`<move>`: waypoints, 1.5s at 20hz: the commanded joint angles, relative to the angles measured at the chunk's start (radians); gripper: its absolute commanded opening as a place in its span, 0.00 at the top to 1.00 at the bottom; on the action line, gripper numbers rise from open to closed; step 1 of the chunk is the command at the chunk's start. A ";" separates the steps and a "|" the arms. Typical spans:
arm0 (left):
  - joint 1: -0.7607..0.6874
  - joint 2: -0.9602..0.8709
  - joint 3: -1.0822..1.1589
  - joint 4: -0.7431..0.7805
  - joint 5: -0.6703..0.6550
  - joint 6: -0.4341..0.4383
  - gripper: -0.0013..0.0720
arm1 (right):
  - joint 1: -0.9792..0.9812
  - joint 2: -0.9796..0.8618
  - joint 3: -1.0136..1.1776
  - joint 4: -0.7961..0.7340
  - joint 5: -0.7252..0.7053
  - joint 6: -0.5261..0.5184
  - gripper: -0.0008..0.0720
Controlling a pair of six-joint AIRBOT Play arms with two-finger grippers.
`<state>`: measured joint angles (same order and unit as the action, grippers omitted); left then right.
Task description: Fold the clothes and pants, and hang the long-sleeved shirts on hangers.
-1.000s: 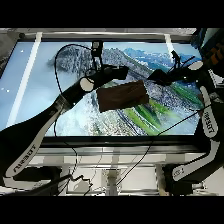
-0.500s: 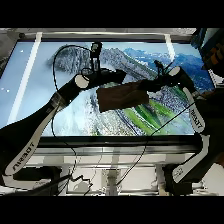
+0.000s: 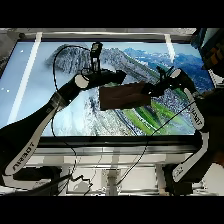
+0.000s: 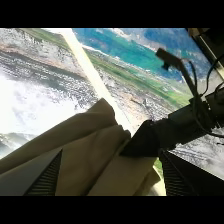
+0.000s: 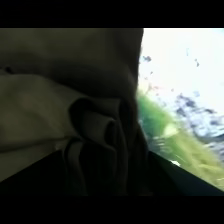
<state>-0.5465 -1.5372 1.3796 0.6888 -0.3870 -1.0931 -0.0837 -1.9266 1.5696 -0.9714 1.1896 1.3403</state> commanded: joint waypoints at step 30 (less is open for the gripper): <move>0.388 0.216 0.000 0.359 -0.563 0.000 0.83 | -0.689 0.761 -0.001 0.512 -0.190 0.026 0.95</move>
<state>-0.1795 -1.3586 1.3796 1.0424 -0.8738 -1.0931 -0.5835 -1.3014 1.5684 -0.3626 1.0573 1.2652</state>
